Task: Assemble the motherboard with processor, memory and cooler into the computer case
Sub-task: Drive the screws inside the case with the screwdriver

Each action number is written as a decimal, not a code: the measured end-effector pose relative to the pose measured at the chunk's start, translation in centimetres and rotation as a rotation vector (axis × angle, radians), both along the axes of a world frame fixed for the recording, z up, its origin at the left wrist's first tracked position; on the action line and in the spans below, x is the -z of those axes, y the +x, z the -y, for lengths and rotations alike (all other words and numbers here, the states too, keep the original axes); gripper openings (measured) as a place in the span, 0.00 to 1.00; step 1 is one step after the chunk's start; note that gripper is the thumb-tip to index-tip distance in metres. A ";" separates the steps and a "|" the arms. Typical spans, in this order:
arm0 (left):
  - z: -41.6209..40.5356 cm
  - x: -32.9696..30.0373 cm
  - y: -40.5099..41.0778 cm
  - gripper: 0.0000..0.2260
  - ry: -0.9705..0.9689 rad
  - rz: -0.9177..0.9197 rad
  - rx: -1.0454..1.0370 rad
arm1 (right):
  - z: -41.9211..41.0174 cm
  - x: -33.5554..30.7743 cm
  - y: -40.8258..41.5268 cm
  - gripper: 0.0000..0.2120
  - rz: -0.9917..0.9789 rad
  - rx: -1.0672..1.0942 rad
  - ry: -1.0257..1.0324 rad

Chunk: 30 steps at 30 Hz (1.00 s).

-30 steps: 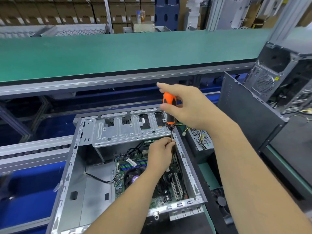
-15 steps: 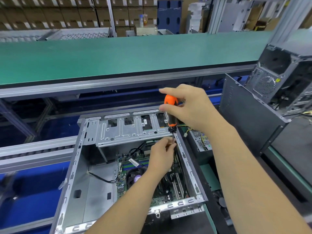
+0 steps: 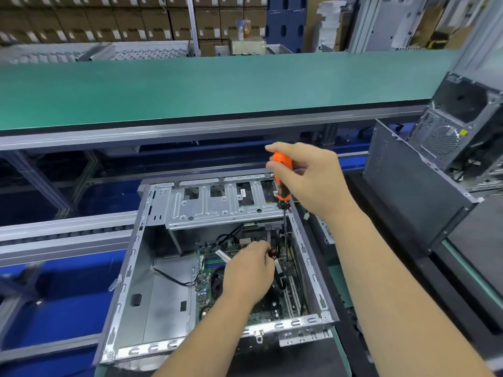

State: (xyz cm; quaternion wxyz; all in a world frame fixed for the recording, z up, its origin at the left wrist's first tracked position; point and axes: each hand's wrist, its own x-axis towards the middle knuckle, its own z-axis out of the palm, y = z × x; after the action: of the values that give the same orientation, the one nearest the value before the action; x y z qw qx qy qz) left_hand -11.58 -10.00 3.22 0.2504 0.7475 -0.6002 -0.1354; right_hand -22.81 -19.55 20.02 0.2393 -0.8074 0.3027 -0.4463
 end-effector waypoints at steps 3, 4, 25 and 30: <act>0.1 0.3 1.0 0.08 0.027 0.007 -0.019 | 0.2 0.0 -0.1 0.14 -0.007 0.098 -0.059; 0.2 0.5 1.3 0.07 0.032 0.008 -0.037 | 0.0 0.1 -0.2 0.14 -0.009 0.053 -0.040; 1.1 1.5 1.7 0.04 0.074 0.065 -0.033 | 0.2 0.8 -0.6 0.21 -0.075 0.018 -0.018; 1.1 1.6 1.7 0.04 0.064 0.065 -0.025 | 0.1 0.3 -0.7 0.17 -0.001 -0.019 0.033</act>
State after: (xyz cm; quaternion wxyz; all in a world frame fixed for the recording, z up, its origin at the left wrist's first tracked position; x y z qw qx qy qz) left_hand -9.89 -11.08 1.61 0.2082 0.7665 -0.5941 -0.1273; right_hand -23.48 -19.68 19.76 0.2564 -0.8066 0.3025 -0.4384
